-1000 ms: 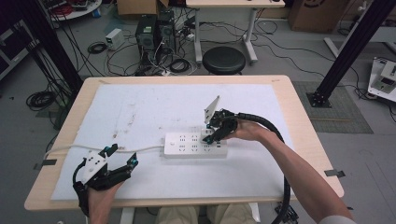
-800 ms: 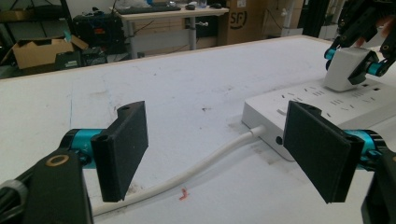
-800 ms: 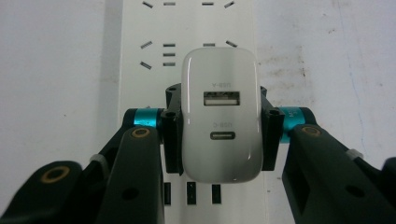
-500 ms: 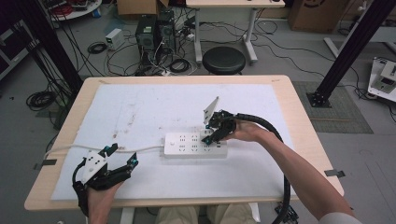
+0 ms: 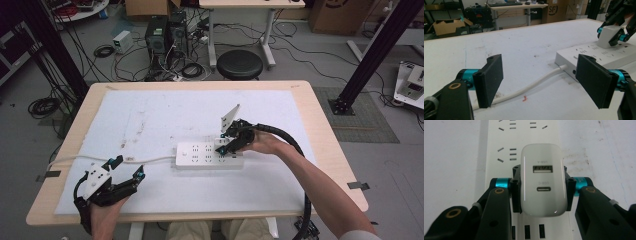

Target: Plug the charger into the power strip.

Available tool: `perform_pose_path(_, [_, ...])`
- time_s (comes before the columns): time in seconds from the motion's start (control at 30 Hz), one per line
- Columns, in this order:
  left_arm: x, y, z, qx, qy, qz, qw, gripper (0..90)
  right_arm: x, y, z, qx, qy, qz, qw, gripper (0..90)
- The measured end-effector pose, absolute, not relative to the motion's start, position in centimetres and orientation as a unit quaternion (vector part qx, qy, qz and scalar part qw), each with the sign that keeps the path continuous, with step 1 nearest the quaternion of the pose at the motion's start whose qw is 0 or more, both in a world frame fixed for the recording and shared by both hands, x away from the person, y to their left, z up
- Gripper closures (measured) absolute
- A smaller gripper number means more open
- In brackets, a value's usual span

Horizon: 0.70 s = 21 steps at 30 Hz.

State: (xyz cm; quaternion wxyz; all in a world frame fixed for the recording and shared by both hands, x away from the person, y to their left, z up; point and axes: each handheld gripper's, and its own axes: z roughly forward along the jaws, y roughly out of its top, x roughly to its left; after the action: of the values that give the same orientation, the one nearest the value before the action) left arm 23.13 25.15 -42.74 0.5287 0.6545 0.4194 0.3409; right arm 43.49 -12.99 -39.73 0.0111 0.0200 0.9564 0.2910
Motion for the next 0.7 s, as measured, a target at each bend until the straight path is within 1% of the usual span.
perform_pose_path(0.07, [23.14, 25.18, -42.69, 0.653, 0.420, 0.341, 0.529, 22.4, 43.41, -13.10, -39.83, 0.019, 0.955, 0.296, 0.015, 63.9])
perform_pose_path(0.17, [23.21, 25.18, -42.60, 0.653, 0.419, 0.343, 0.529, 22.4, 43.64, -13.24, -40.01, 0.017, 0.953, 0.304, 0.007, 64.0])
perform_pose_path(0.37, [23.15, 24.89, -42.73, 0.656, 0.418, 0.342, 0.527, 22.4, 43.55, -13.22, -40.06, 0.016, 0.953, 0.303, 0.010, 63.9])
perform_pose_path(0.7, [23.36, 25.49, -42.53, 0.650, 0.418, 0.347, 0.531, 22.4, 43.41, -12.98, -39.84, 0.019, 0.956, 0.292, 0.015, 63.2])
